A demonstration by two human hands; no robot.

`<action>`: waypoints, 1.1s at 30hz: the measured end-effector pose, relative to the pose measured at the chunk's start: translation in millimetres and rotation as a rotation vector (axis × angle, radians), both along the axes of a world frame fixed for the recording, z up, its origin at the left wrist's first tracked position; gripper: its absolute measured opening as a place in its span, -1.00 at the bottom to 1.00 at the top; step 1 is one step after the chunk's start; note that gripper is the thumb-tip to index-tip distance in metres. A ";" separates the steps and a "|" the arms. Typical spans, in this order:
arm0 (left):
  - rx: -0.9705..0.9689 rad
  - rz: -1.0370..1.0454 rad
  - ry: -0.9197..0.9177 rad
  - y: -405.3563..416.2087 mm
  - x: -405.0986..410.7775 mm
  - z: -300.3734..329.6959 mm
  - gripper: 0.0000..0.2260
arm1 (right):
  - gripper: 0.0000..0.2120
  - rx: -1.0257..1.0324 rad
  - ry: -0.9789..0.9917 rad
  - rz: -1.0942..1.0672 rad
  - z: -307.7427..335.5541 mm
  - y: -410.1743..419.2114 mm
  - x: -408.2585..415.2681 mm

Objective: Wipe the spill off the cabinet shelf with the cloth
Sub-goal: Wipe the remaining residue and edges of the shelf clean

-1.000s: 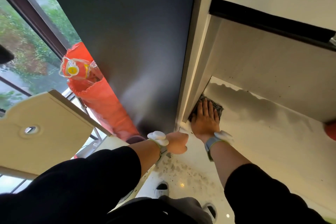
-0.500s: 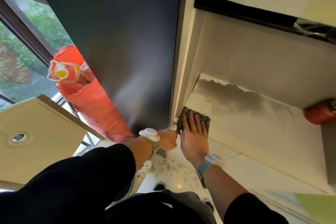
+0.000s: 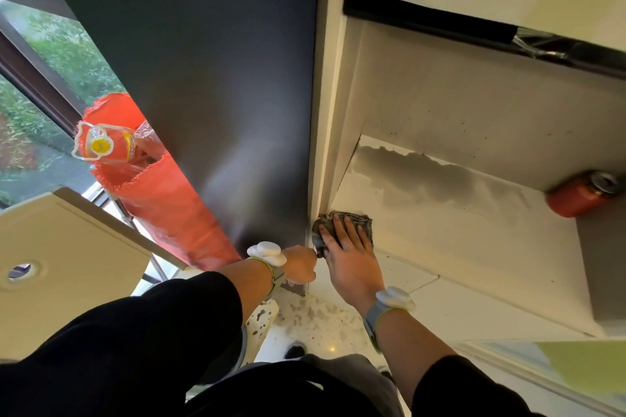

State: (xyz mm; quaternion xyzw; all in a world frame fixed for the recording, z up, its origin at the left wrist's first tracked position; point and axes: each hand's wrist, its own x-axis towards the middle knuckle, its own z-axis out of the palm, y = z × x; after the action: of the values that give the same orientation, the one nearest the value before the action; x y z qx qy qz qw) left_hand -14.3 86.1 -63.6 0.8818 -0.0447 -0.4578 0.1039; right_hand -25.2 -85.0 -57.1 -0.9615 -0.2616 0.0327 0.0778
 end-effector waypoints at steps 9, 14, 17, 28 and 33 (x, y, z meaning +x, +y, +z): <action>-0.127 -0.055 -0.157 -53.9 4.8 33.2 -0.74 | -0.42 -0.021 0.061 -0.280 -1.2 -78.3 22.9; -0.181 -0.213 -0.331 -105.4 6.8 54.3 -0.76 | -0.41 -0.013 0.082 -0.370 2.0 -102.3 15.2; -0.211 -0.252 -0.411 -135.4 10.1 59.5 -0.78 | -0.41 0.014 0.073 -0.446 3.2 -133.6 7.9; -0.381 -0.342 -0.476 -234.9 25.2 63.5 -0.84 | -0.42 0.041 0.164 -0.806 4.6 -262.0 -8.0; -0.487 -0.307 -0.445 -296.3 36.7 68.5 -0.88 | -0.40 0.036 0.203 -0.936 9.3 -321.9 -7.3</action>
State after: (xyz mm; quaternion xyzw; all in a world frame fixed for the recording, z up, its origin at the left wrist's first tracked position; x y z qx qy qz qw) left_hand 22.5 -210.2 4.9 0.8922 -0.3059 -0.2410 0.2287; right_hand -32.4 -406.9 -47.8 -0.9665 0.2076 0.0832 0.1260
